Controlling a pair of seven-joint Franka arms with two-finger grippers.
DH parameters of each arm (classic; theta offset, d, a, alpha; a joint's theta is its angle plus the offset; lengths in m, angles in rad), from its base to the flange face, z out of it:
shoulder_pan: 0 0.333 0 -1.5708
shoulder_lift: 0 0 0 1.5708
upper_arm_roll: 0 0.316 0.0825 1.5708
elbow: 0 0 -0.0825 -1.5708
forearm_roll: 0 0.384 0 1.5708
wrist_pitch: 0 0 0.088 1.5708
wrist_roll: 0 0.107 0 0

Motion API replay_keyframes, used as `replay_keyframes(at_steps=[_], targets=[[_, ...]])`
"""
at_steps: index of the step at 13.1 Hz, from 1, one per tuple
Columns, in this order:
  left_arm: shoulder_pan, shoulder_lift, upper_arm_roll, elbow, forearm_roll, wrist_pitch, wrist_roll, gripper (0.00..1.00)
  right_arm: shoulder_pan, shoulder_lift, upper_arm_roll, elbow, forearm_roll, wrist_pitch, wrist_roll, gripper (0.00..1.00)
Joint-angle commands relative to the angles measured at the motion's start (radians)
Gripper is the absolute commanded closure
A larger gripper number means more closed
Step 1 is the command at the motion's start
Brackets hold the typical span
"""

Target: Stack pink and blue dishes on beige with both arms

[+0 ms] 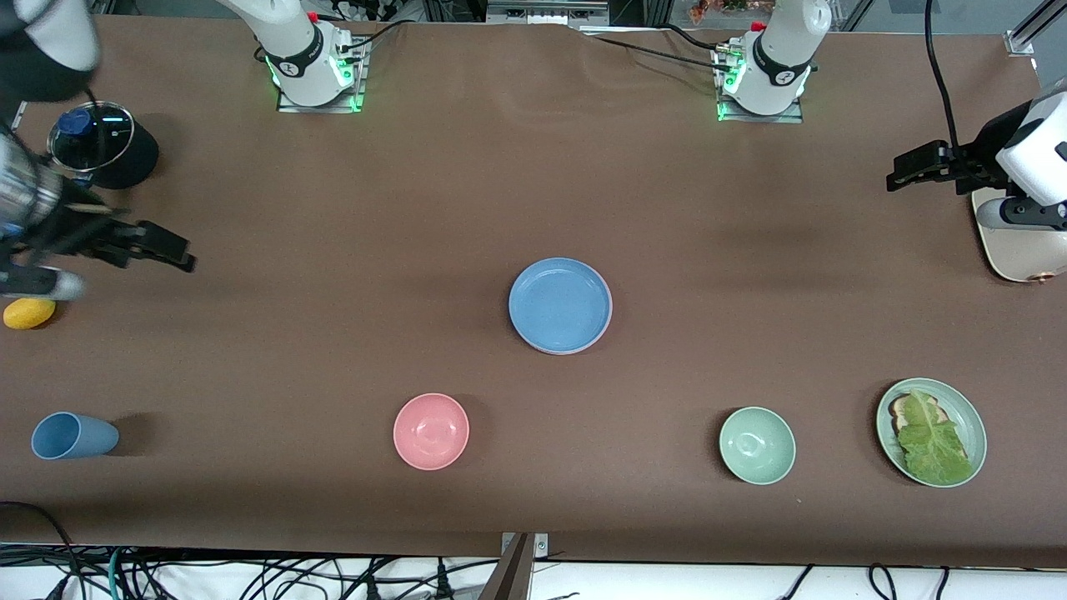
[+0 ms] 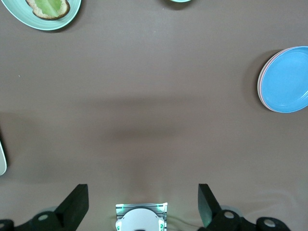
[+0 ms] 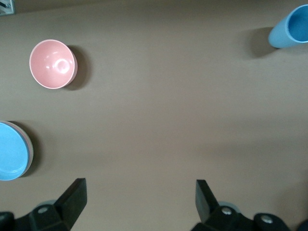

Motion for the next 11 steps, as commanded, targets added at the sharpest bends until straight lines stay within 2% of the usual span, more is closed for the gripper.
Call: replay_keyframes(at_steps=[1,3,5,11], targets=[[-0.011,0.012,-0.003,0.035,0.025,-0.019,0.01,0.0,-0.119,-0.112,0.169,-0.069,-0.108,-0.085,0.007,0.0],[-0.017,0.012,-0.033,0.037,0.035,-0.019,0.007,0.0,-0.127,-0.17,0.185,-0.188,-0.159,-0.067,0.007,0.0],[-0.017,0.012,-0.056,0.037,0.036,-0.019,0.007,0.0,-0.147,-0.221,0.184,-0.283,-0.15,-0.011,0.001,0.0],[-0.017,0.006,-0.055,0.038,0.036,-0.018,0.011,0.0,-0.188,-0.217,0.181,-0.284,-0.145,0.029,-0.076,0.0]])
